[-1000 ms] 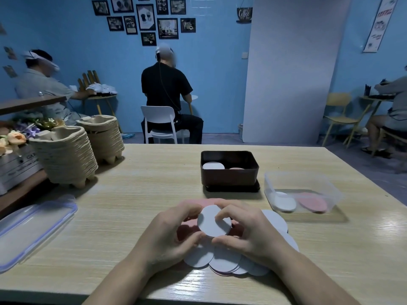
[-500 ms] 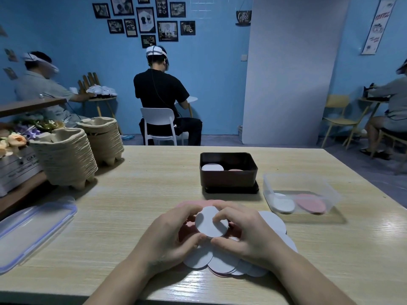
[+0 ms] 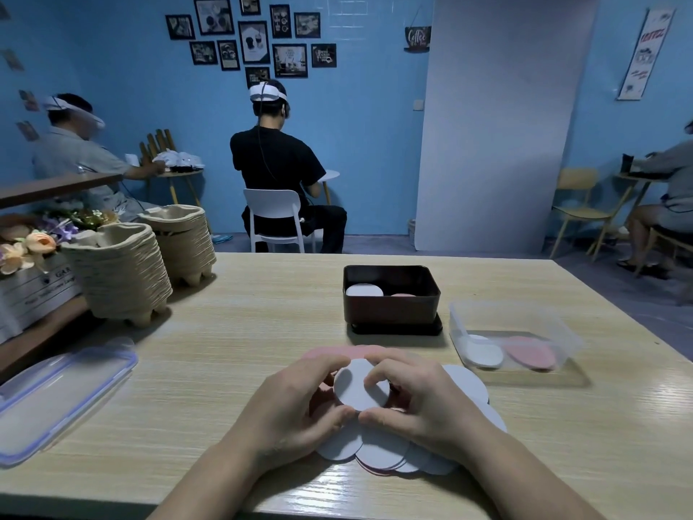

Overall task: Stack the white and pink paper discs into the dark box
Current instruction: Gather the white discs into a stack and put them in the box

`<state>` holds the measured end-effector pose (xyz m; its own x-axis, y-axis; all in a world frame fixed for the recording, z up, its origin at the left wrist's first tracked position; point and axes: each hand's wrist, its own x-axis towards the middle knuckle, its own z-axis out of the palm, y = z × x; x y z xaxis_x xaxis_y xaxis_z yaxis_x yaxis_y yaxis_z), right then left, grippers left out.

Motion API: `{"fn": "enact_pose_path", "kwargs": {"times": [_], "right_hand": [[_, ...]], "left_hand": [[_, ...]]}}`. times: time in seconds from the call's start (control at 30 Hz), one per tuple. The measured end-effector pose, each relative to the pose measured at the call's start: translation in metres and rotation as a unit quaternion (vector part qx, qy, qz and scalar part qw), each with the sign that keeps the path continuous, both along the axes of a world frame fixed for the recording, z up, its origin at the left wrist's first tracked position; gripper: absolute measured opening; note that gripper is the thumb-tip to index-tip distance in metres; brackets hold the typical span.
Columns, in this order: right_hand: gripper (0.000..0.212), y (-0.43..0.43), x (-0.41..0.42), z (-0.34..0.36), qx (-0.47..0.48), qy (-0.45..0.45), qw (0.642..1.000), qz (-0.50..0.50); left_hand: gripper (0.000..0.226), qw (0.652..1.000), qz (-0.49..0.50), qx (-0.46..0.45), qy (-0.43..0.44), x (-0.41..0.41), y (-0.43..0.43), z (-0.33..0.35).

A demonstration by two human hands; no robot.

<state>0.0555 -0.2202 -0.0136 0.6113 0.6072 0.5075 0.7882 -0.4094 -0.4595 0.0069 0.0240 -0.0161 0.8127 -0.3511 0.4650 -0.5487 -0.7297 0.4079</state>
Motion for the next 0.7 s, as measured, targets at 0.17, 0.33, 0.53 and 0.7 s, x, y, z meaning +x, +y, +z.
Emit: {"fn": "enact_pose_path", "kwargs": {"times": [0.17,0.33,0.53,0.7], "right_hand": [[0.033,0.001,0.003,0.011,-0.048,-0.011,0.999,-0.018],[0.033,0.001,0.014,0.025,-0.051,-0.001,0.999,0.002],[0.027,-0.005,0.034,0.052,0.014,0.010,1.000,-0.002],[0.031,-0.011,0.079,0.084,0.039,0.030,0.993,-0.103]], "left_hand": [[0.053,1.000,0.002,0.012,-0.012,0.001,-0.002,0.005],[0.058,1.000,0.001,0.019,-0.007,0.009,-0.002,0.015],[0.048,0.999,0.020,-0.028,-0.024,0.034,0.000,0.035],[0.038,0.994,0.068,-0.043,-0.075,0.077,0.007,0.039]]}}
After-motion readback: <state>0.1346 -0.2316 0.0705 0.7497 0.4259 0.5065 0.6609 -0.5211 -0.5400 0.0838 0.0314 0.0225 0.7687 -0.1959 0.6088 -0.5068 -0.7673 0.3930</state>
